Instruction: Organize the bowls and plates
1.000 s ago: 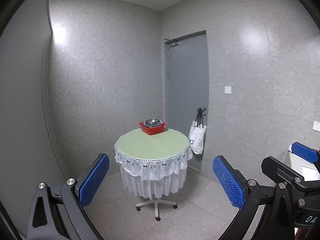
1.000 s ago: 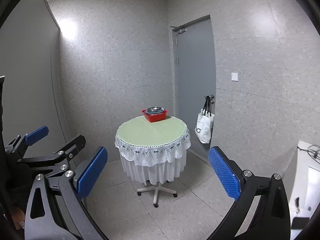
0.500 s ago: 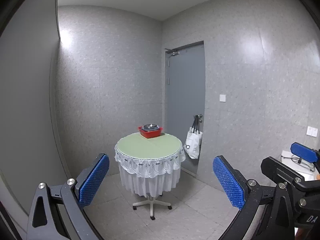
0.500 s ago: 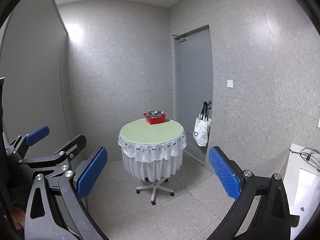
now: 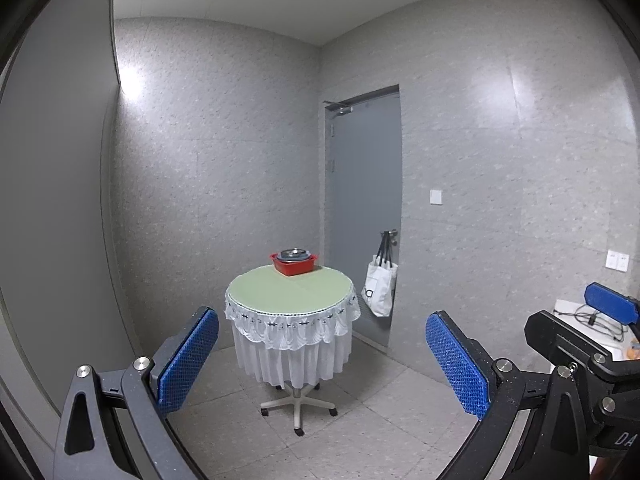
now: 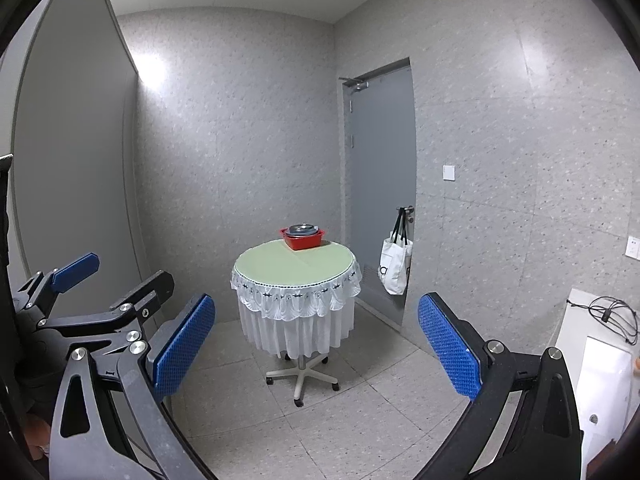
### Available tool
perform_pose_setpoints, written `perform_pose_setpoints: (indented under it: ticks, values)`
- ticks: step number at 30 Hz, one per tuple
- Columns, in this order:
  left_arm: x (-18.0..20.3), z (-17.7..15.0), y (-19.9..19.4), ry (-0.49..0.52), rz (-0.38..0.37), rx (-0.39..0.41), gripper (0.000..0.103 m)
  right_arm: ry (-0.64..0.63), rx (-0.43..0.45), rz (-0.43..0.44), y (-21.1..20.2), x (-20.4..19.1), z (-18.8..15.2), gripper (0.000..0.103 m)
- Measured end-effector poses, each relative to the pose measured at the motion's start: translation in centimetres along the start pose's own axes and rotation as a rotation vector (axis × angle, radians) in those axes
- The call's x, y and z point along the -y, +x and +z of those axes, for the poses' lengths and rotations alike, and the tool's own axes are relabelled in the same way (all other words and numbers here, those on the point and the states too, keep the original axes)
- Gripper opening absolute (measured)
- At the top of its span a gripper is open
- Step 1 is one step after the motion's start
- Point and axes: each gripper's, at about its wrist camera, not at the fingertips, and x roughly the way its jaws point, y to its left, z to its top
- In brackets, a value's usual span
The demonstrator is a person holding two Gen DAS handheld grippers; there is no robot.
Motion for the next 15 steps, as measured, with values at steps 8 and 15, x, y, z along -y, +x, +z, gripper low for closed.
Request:
perform_pose_setpoints:
  ticks: [8, 15]
  values:
    - [0.8, 0.6, 0.6, 0.010, -0.007, -0.003, 0.103, 0.012, -0.003, -0.004, -0.3, 0.8, 0.0, 0.103]
    - [0.5, 0.8, 2.1, 0.013, -0.013, -0.007, 0.103, 0.020, -0.005, -0.008, 0.0, 1.2, -0.2, 0.103]
